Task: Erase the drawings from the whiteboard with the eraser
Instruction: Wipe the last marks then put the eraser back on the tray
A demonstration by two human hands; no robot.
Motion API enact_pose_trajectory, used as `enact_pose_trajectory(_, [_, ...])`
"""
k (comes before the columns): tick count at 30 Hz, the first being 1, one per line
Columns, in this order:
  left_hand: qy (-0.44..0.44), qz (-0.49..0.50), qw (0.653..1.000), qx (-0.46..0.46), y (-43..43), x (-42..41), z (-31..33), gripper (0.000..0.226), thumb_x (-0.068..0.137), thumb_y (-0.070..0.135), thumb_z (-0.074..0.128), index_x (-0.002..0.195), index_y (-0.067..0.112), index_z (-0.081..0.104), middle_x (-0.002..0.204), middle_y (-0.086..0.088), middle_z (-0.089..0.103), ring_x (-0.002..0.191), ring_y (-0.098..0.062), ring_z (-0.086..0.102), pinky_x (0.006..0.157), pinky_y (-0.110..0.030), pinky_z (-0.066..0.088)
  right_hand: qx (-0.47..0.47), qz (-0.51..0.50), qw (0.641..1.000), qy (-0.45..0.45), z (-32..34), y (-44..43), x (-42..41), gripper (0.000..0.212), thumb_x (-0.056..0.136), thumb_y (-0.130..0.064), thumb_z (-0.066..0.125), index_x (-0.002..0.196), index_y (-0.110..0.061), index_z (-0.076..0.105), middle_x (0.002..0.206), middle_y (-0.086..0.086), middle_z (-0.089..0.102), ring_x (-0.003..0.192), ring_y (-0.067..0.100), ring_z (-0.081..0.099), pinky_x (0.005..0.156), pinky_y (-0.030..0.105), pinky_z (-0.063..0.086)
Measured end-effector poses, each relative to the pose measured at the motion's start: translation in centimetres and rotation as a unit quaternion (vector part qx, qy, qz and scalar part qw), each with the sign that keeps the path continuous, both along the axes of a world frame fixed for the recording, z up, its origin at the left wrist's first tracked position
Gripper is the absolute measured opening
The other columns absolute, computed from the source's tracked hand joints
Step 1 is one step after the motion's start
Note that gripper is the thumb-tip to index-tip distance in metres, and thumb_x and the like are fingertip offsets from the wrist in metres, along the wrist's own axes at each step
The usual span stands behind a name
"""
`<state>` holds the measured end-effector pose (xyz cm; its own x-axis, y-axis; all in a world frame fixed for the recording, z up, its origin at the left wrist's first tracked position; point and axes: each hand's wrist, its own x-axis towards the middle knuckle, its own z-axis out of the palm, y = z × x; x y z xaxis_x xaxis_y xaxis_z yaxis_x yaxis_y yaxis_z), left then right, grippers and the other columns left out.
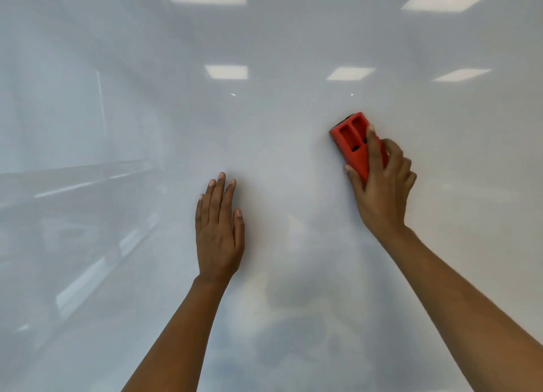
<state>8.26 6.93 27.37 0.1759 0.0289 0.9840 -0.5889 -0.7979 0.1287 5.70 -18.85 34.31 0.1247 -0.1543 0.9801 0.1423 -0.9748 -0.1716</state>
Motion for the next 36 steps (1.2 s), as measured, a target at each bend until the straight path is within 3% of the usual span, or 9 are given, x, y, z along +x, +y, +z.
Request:
enact_pose_trajectory(6, [-0.022, 0.012, 1.0, -0.007, -0.8, 0.7, 0.4, 0.047, 0.099, 0.015, 0.029, 0.143, 0.005, 0.04, 0.153, -0.008, 0.031, 0.145, -0.021, 0.023, 0.121, -0.035, 0.012, -0.273, 0.007, 0.962, 0.003, -12.8, 2.2, 1.3, 0.055, 0.089, -0.039, 0.045, 0.141, -0.029, 0.035, 0.125, 0.009, 0.042, 0.094, 0.031, 0.044, 0.081, 0.043, 0.034])
enact_pose_trajectory(10, [-0.036, 0.03, 0.999, 0.0, -0.7, 1.1, 0.2, 0.047, 0.099, 0.015, 0.03, 0.144, 0.005, 0.04, 0.153, -0.007, 0.031, 0.145, -0.021, 0.023, 0.121, -0.035, 0.012, -0.545, 0.013, 0.835, 0.075, -22.4, -0.4, 1.2, 0.066, 0.082, -0.031, 0.054, 0.143, -0.038, 0.031, 0.124, -0.002, 0.045, 0.094, 0.026, 0.048, 0.086, 0.043, 0.038])
enact_pose_trajectory(12, [-0.043, 0.04, 0.998, 0.011, -0.5, 1.3, 0.1, 0.047, 0.099, 0.015, 0.031, 0.144, 0.006, 0.039, 0.154, -0.006, 0.031, 0.145, -0.021, 0.024, 0.121, -0.037, 0.013, -0.606, -0.001, 0.789, 0.099, -23.8, -1.8, 1.1, 0.077, 0.079, -0.039, 0.062, 0.146, -0.039, 0.024, 0.125, -0.006, 0.045, 0.092, 0.021, 0.057, 0.084, 0.038, 0.048])
enact_pose_trajectory(15, [-0.05, 0.06, 0.997, 0.019, -0.6, 1.5, 0.0, 0.047, 0.099, 0.015, 0.031, 0.144, 0.006, 0.04, 0.153, -0.008, 0.033, 0.145, -0.021, 0.026, 0.121, -0.037, 0.015, -0.588, 0.03, 0.806, 0.067, -21.7, -2.7, 1.2, 0.066, 0.082, -0.034, 0.056, 0.142, -0.039, 0.029, 0.124, -0.006, 0.045, 0.091, 0.02, 0.057, 0.084, 0.038, 0.044])
enact_pose_trajectory(19, [-0.059, 0.074, 0.995, 0.019, -0.5, 1.7, 0.0, 0.047, 0.099, 0.015, 0.032, 0.144, 0.006, 0.039, 0.152, -0.009, 0.036, 0.144, -0.021, 0.026, 0.121, -0.036, 0.014, -0.363, 0.041, 0.931, -0.003, -13.4, -4.1, 1.2, 0.039, 0.097, -0.039, 0.035, 0.134, -0.029, 0.04, 0.119, 0.006, 0.044, 0.091, 0.031, 0.05, 0.078, 0.038, 0.033])
enact_pose_trajectory(22, [-0.063, 0.085, 0.994, 0.022, -0.8, 1.7, -0.1, 0.046, 0.099, 0.015, 0.032, 0.143, 0.005, 0.04, 0.152, -0.01, 0.036, 0.144, -0.022, 0.027, 0.121, -0.035, 0.014, -0.099, 0.006, 0.995, -0.021, -7.1, -5.3, 1.0, 0.055, 0.093, -0.045, 0.045, 0.141, -0.021, 0.035, 0.125, 0.015, 0.041, 0.098, 0.034, 0.046, 0.081, 0.043, 0.033])
enact_pose_trajectory(25, [-0.064, 0.095, 0.993, 0.022, -0.9, 1.7, 0.0, 0.046, 0.099, 0.015, 0.032, 0.143, 0.005, 0.041, 0.151, -0.01, 0.035, 0.143, -0.023, 0.027, 0.121, -0.036, 0.015, -0.014, 0.01, 0.999, -0.03, -5.4, -4.4, 1.1, 0.062, 0.092, -0.045, 0.049, 0.146, -0.022, 0.028, 0.128, 0.014, 0.039, 0.1, 0.034, 0.042, 0.082, 0.045, 0.035])
enact_pose_trajectory(30, [-0.063, 0.096, 0.993, 0.014, -1.1, 1.5, 0.1, 0.045, 0.099, 0.013, 0.032, 0.142, 0.005, 0.042, 0.151, -0.011, 0.037, 0.143, -0.023, 0.028, 0.12, -0.037, 0.015, -0.229, 0.047, 0.972, 0.014, -13.7, 0.1, 1.0, 0.058, 0.087, -0.039, 0.046, 0.142, -0.028, 0.033, 0.123, 0.01, 0.041, 0.091, 0.03, 0.043, 0.079, 0.041, 0.032])
enact_pose_trajectory(36, [-0.038, 0.105, 0.994, -0.004, -2.0, 0.8, -0.1, 0.046, 0.099, 0.013, 0.032, 0.143, 0.004, 0.042, 0.153, -0.011, 0.035, 0.144, -0.022, 0.025, 0.12, -0.037, 0.013, -0.545, 0.114, 0.814, 0.167, -26.6, 2.6, -0.1, 0.05, 0.089, -0.028, 0.048, 0.134, -0.047, 0.04, 0.115, -0.011, 0.053, 0.084, 0.015, 0.058, 0.077, 0.03, 0.053])
